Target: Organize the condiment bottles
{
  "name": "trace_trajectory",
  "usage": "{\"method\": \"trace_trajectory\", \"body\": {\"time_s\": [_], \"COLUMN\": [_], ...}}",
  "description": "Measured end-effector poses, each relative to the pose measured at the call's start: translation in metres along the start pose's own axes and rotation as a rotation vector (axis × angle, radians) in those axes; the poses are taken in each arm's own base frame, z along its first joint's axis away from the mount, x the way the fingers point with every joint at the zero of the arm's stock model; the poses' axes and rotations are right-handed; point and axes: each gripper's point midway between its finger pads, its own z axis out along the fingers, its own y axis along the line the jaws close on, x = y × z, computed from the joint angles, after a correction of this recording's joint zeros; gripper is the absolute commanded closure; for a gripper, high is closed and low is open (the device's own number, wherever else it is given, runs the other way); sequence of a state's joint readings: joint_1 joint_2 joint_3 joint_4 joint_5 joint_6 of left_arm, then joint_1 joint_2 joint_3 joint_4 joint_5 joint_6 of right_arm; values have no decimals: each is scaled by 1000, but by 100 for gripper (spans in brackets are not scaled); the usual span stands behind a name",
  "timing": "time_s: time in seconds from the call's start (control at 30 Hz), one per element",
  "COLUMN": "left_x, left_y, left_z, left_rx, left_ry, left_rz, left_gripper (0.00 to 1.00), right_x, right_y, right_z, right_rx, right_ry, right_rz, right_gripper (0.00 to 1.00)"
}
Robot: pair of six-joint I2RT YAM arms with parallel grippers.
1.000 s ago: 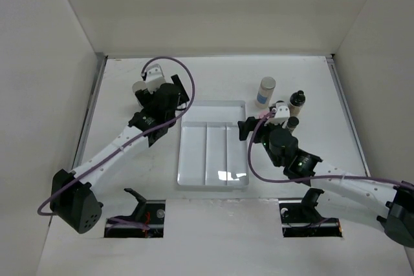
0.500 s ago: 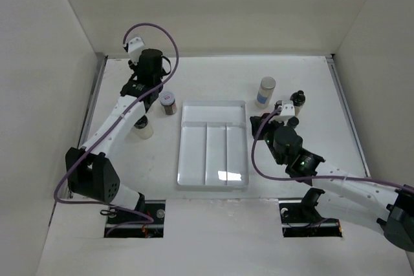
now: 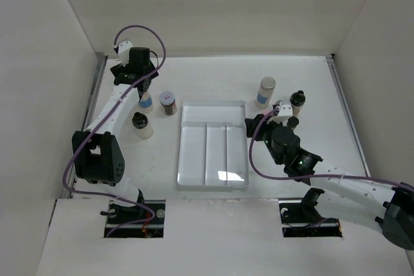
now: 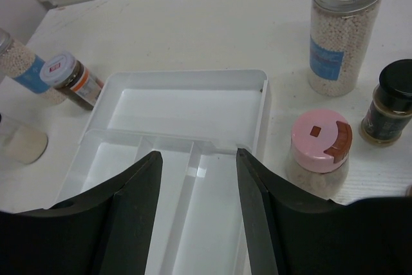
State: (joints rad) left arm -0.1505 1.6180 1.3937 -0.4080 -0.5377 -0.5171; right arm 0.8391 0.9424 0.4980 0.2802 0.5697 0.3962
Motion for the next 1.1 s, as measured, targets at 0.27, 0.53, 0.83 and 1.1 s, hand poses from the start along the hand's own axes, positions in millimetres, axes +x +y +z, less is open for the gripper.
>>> {"method": "trace_trajectory", "body": {"time_s": [0.27,0.53,0.83,1.1], "left_x": [14,40,55,51], "left_y": [5,17,20,25], "left_z": [5,13,33,28], "left_rx": [-15,-51,-65,-60], "left_ry": [27,73,104,83], "left_rz": [34,69,66,36], "left_gripper": [21,28,51,63], "right_x": [6,5,6,6], "right_y": [0,1,0,-5], "right_z": [3,4,5,6], "right_rx": [4,2,5,20], "right_ry": [13,7,11,9], "right_rz": [-9,-5,-8,-7], "right_gripper": [42,41,41,41]}}
